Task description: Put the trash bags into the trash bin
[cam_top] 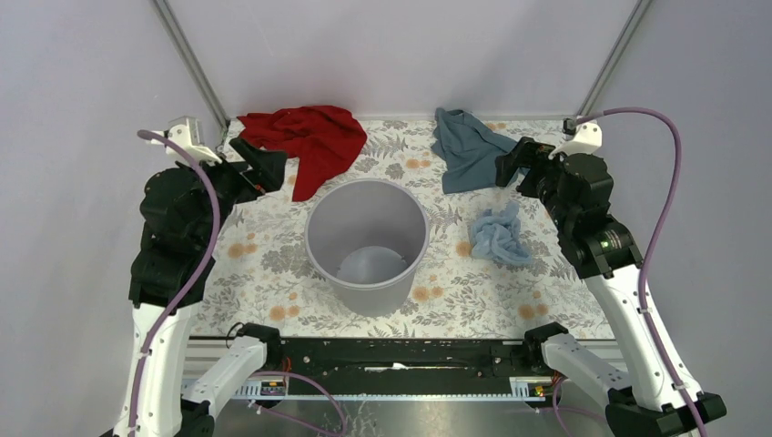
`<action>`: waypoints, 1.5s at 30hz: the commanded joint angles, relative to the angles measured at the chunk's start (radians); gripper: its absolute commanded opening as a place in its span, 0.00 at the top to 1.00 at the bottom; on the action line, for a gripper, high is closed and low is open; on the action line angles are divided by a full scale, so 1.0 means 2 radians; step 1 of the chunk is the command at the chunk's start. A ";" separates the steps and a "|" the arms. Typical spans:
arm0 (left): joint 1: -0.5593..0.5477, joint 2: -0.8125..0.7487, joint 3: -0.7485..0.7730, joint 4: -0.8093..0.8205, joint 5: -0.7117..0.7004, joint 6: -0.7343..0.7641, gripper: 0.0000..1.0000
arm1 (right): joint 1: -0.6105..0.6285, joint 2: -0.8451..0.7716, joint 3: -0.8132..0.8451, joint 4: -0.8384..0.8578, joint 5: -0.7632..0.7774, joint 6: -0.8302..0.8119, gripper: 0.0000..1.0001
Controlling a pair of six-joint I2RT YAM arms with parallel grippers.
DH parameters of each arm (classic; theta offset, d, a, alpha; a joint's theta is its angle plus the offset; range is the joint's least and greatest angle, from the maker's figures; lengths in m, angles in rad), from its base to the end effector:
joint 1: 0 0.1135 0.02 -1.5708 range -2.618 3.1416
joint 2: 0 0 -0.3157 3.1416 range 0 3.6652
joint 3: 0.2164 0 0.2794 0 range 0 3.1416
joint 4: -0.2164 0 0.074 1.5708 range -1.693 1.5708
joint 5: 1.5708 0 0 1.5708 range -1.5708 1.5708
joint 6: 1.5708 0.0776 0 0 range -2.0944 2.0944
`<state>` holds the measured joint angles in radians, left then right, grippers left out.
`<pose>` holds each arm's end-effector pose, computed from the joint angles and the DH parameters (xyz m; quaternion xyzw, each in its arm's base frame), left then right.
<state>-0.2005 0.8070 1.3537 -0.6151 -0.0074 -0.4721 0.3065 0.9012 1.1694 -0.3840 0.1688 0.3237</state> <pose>0.1518 -0.0303 0.5243 -0.1014 0.7238 -0.2227 0.6452 0.2144 0.0542 0.4738 0.0625 0.7437 0.1455 0.6495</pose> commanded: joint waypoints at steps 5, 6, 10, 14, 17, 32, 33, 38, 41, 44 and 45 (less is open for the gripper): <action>0.003 0.011 -0.003 -0.020 0.062 -0.008 0.01 | -0.001 -0.014 -0.053 0.024 -0.040 0.014 0.00; 0.003 0.011 -0.005 -0.021 0.066 -0.008 0.01 | -0.001 -0.016 -0.062 0.025 -0.066 0.006 0.00; 0.003 0.011 -0.011 -0.024 0.078 -0.006 0.01 | -0.002 -0.013 -0.084 -0.001 -0.073 0.031 0.00; 0.003 0.013 -0.010 -0.025 0.091 -0.004 0.01 | -0.001 0.014 -0.103 -0.047 -0.070 0.035 0.00; 0.003 0.012 -0.011 -0.023 0.116 -0.003 0.01 | -0.002 0.026 -0.126 -0.070 -0.106 0.039 0.00; 0.003 -0.003 -0.005 0.015 0.202 -0.015 0.01 | 0.129 0.092 -0.263 0.142 -0.333 0.210 0.00; 0.003 -0.004 -0.005 0.012 0.202 -0.013 0.01 | 0.141 0.097 -0.270 0.175 -0.334 0.231 0.00; 0.003 -0.008 -0.001 0.009 0.197 -0.010 0.01 | 0.190 0.172 -0.275 0.337 -0.344 0.311 0.00; 0.003 -0.004 0.013 0.006 0.202 -0.010 0.01 | 0.211 0.247 -0.227 0.399 -0.340 0.333 0.00; 0.003 -0.006 0.026 0.006 0.213 -0.013 0.01 | 0.233 0.327 -0.164 0.442 -0.332 0.346 0.00; 0.003 -0.008 0.030 0.006 0.212 -0.014 0.01 | 0.239 0.354 -0.142 0.448 -0.333 0.348 0.00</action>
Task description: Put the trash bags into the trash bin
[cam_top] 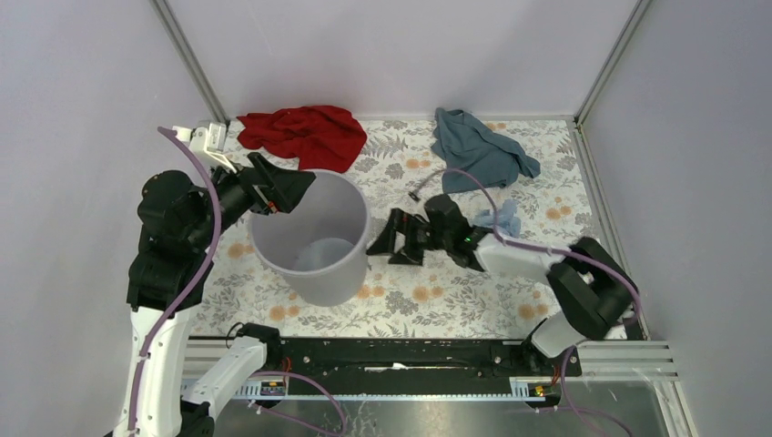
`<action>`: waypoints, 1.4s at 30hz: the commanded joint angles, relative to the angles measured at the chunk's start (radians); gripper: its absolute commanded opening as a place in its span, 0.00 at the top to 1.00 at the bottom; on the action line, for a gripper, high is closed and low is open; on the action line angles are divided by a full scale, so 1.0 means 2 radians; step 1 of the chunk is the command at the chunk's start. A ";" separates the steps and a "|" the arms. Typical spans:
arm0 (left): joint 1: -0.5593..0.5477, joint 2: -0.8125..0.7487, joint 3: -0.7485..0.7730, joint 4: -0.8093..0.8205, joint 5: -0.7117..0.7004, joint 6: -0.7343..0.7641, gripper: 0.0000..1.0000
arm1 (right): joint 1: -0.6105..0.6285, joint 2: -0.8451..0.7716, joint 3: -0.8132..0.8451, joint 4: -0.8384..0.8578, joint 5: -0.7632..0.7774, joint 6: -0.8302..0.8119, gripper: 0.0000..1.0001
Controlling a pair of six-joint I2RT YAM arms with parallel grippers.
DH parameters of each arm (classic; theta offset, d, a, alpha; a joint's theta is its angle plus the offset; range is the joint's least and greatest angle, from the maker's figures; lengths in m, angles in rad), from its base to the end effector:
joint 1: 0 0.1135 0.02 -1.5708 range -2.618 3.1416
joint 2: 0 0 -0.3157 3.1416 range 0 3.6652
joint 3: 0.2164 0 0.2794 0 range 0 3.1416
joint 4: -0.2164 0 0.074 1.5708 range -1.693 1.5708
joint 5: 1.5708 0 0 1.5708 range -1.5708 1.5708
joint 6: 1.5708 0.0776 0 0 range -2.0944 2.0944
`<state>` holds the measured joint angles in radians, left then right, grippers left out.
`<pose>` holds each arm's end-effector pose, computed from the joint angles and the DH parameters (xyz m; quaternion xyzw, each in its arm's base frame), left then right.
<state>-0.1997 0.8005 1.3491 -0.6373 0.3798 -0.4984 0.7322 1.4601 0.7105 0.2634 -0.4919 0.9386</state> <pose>0.1386 -0.0574 0.5206 0.0182 0.7354 -0.3576 0.5753 0.2370 0.2623 0.2187 -0.0394 0.8393 0.5111 0.1812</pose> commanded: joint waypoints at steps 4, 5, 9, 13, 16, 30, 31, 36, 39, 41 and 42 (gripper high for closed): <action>0.002 -0.003 0.054 -0.002 0.005 0.006 0.01 | 0.034 0.143 0.154 0.113 -0.014 0.031 0.00; 0.002 -0.001 0.061 -0.011 0.005 0.011 0.01 | 0.034 0.142 0.161 0.089 -0.007 0.007 0.00; 0.002 -0.002 0.064 -0.026 0.004 0.028 0.01 | 0.034 0.082 0.188 -0.103 0.121 -0.165 0.00; 0.002 -0.001 0.050 -0.011 0.012 0.032 0.01 | 0.034 0.002 0.189 -0.299 0.396 -0.294 0.00; 0.002 0.005 0.026 0.027 0.058 0.024 0.01 | 0.015 -0.042 0.165 -0.367 0.608 -0.317 0.00; -0.074 0.052 -0.024 0.164 0.146 -0.074 0.01 | -0.172 -0.167 0.002 -0.278 0.452 -0.244 0.05; -0.107 0.060 -0.022 0.163 0.123 -0.068 0.01 | -0.172 -0.159 0.004 -0.279 0.431 -0.249 0.09; -0.295 0.123 0.003 0.163 0.002 -0.034 0.01 | -0.171 -0.161 -0.011 -0.228 0.257 -0.253 0.54; -0.373 0.164 0.024 0.156 -0.066 -0.007 0.01 | -0.171 -0.168 -0.037 -0.170 0.142 -0.203 0.63; -0.398 0.179 0.029 0.154 -0.106 0.001 0.01 | -0.171 -0.168 -0.062 -0.088 0.055 -0.133 0.63; -0.403 0.183 0.028 0.153 -0.114 0.000 0.01 | -0.171 -0.166 -0.085 -0.029 0.016 -0.083 0.63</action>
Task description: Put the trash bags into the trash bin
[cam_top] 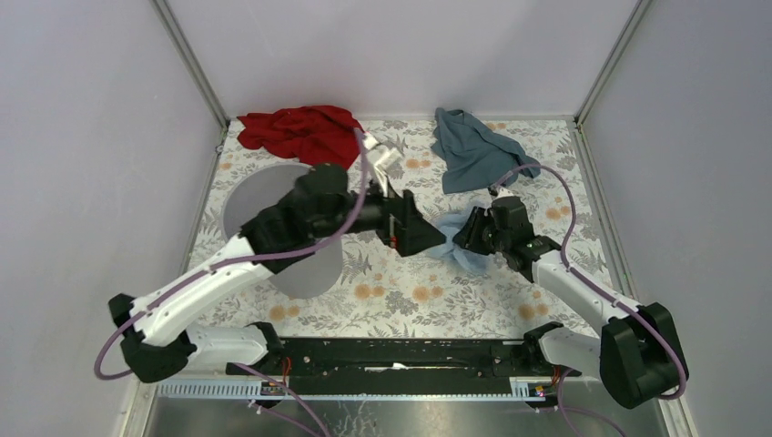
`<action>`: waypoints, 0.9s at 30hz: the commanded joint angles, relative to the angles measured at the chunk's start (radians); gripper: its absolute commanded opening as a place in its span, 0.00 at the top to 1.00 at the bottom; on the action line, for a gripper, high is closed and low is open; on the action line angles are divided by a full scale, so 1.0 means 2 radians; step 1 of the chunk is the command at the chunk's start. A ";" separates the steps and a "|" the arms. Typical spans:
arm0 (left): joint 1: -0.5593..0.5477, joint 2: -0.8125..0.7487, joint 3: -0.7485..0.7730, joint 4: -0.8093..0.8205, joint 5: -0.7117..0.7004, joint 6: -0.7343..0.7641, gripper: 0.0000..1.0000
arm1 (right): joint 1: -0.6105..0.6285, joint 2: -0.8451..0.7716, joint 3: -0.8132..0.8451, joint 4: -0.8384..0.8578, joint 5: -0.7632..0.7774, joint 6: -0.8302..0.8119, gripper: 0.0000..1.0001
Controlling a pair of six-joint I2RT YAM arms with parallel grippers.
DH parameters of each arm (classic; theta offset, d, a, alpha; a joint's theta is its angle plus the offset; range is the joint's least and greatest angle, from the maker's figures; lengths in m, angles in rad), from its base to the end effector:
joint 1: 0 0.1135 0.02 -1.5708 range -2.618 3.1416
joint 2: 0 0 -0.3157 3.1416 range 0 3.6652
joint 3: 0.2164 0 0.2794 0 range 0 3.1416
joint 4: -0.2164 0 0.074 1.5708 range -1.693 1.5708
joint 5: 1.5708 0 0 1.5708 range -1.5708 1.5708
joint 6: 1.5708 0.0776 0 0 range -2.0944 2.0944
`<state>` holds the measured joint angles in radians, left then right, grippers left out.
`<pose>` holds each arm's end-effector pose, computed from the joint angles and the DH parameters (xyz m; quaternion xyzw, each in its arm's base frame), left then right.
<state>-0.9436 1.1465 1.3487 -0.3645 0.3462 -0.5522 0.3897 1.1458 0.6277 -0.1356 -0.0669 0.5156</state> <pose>0.1491 -0.2506 0.4910 0.2554 0.7147 -0.5300 0.3783 0.2541 0.1100 0.2260 0.0416 0.8953 0.2205 0.3847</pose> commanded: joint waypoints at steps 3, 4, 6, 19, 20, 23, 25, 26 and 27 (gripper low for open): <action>-0.035 0.010 0.009 0.024 -0.107 0.011 0.01 | 0.004 0.006 -0.095 0.357 -0.255 0.265 0.58; -0.036 0.009 0.001 0.026 -0.105 0.003 0.01 | 0.003 0.011 -0.096 0.377 -0.257 0.281 0.52; -0.044 0.010 -0.015 0.028 -0.105 -0.014 0.01 | 0.003 0.018 -0.079 0.362 -0.263 0.268 0.36; -0.170 0.109 -0.050 -0.007 -0.315 -0.130 0.04 | 0.003 -0.127 0.009 -0.038 0.120 -0.023 0.01; -0.174 0.122 -0.046 -0.018 -0.340 -0.147 0.04 | 0.001 -0.143 -0.003 -0.033 0.142 -0.026 0.00; -0.176 0.156 -0.049 -0.035 -0.387 -0.201 0.02 | -0.009 -0.162 -0.016 -0.036 0.158 -0.019 0.00; -0.176 0.173 -0.062 -0.020 -0.396 -0.222 0.01 | -0.009 -0.171 -0.025 -0.024 0.144 -0.012 0.00; -0.175 0.179 -0.067 -0.009 -0.399 -0.228 0.01 | -0.009 -0.176 -0.035 -0.012 0.137 -0.008 0.00; -0.175 0.185 -0.072 -0.001 -0.403 -0.234 0.01 | -0.009 -0.180 -0.044 0.002 0.128 -0.006 0.00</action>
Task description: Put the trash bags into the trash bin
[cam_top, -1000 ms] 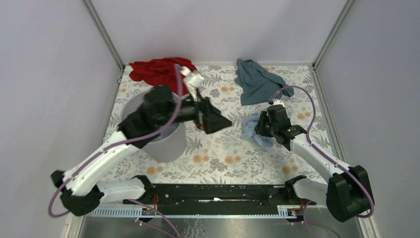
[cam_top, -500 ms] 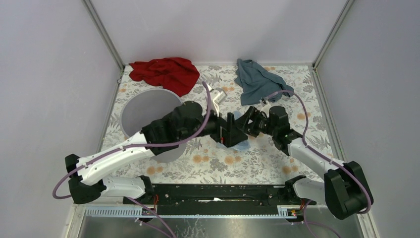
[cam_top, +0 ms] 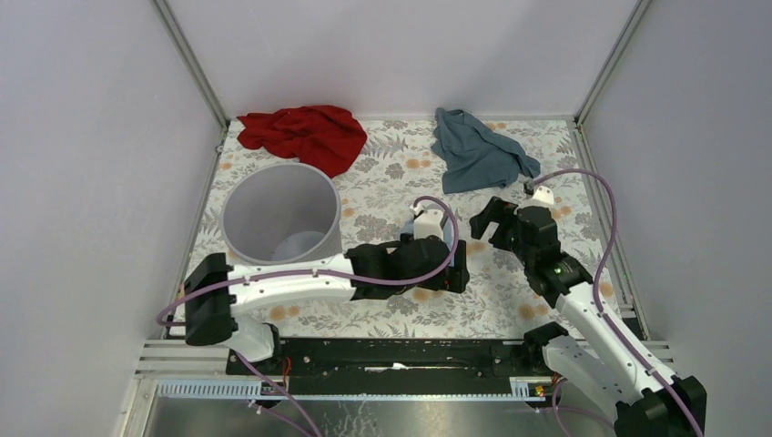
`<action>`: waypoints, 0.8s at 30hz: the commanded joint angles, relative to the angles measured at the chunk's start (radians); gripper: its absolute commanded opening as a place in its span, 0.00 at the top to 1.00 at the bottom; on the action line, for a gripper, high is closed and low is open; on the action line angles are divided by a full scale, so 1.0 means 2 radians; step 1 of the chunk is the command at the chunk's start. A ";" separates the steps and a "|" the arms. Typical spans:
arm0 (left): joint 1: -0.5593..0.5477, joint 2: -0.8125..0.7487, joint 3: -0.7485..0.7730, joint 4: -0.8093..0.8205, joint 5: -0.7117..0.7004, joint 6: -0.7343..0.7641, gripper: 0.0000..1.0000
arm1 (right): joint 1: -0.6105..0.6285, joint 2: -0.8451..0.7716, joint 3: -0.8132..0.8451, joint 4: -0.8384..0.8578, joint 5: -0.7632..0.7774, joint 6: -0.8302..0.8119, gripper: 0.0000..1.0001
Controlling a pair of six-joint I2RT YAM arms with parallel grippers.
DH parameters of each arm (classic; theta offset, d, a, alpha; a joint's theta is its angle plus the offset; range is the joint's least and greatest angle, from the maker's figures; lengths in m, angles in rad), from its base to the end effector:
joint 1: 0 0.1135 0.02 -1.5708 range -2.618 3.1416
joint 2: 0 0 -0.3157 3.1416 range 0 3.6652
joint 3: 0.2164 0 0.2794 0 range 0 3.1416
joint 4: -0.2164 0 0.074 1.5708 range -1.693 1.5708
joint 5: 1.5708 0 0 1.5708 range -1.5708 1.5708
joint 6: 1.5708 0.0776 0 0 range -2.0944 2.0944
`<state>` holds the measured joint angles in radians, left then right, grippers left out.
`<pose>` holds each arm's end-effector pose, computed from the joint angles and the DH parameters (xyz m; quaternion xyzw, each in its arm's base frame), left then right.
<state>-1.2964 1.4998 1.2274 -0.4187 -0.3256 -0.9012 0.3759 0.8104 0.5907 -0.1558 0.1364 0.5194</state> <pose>0.1296 -0.3689 0.3187 0.1076 0.8890 -0.3076 0.3217 0.2105 0.0717 0.2860 0.0974 0.8199 0.1922 0.5305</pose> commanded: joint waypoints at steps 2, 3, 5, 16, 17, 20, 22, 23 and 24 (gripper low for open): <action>0.003 0.025 -0.016 0.036 -0.074 -0.070 0.01 | -0.003 -0.010 -0.033 0.019 0.016 -0.010 0.01; 0.005 0.034 -0.014 0.036 -0.077 -0.073 0.01 | -0.002 -0.005 -0.031 0.012 0.011 -0.011 0.01; 0.010 0.057 -0.006 0.029 -0.083 -0.081 0.01 | -0.003 0.000 -0.027 -0.003 -0.006 -0.013 0.00; 0.051 0.101 -0.023 0.050 -0.067 -0.064 0.45 | -0.003 -0.064 -0.044 -0.043 -0.113 0.009 0.00; 0.051 0.097 -0.027 0.048 -0.067 -0.054 0.52 | -0.003 -0.067 -0.043 -0.050 -0.125 0.008 0.00; 0.051 0.086 -0.034 0.027 -0.066 -0.018 0.74 | -0.003 -0.072 -0.050 -0.054 -0.144 0.002 0.00; 0.051 0.081 -0.038 0.009 -0.060 0.008 0.84 | -0.003 -0.068 -0.052 -0.057 -0.139 -0.008 0.00; 0.051 0.077 -0.040 0.003 -0.051 0.026 0.88 | -0.003 -0.065 -0.052 -0.057 -0.133 -0.011 0.00; 0.051 0.071 -0.044 -0.003 -0.037 0.043 0.92 | -0.003 -0.060 -0.054 -0.053 -0.129 -0.011 0.00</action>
<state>-1.1915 1.7134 1.1633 -0.3771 -0.4416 -0.9581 0.3725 0.6785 0.4942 -0.2592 -0.0998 0.5205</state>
